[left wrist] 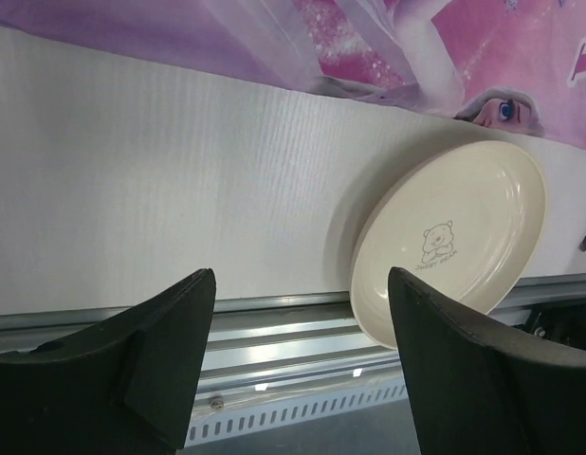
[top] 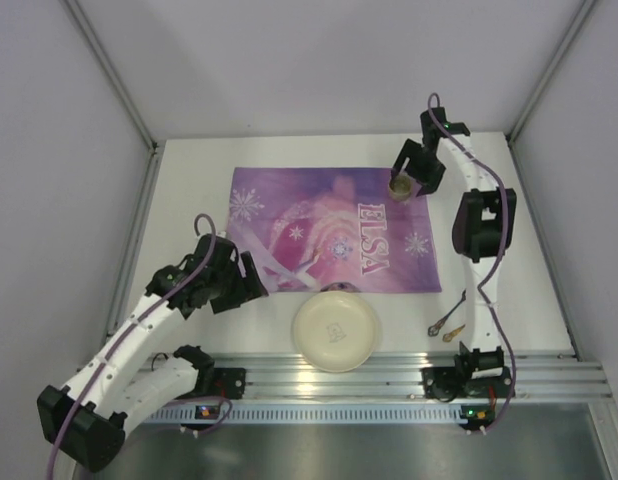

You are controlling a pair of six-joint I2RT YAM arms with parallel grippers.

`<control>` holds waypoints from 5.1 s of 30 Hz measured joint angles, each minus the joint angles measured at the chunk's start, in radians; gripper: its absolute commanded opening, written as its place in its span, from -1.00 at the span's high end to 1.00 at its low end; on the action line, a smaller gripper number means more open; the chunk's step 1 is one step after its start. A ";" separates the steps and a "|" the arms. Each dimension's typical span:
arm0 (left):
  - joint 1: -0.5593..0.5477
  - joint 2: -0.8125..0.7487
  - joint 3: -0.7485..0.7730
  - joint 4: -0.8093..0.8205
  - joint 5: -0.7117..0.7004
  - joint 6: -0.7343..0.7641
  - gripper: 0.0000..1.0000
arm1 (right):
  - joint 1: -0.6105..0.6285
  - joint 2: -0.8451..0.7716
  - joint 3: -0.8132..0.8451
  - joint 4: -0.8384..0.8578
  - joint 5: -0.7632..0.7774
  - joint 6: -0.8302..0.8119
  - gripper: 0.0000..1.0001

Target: Set the dinner table for one person

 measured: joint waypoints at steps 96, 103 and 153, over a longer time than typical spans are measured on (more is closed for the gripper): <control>0.091 0.621 0.387 0.291 0.198 0.260 -0.39 | -0.158 -1.168 -1.459 0.042 0.094 0.042 -0.11; 0.091 0.513 0.357 0.244 0.198 0.269 -0.38 | -0.218 -1.064 -1.459 0.133 0.159 0.051 0.02; -0.349 0.751 0.631 0.194 0.167 0.281 -0.35 | -0.261 -1.278 -1.330 0.097 -0.029 0.063 1.00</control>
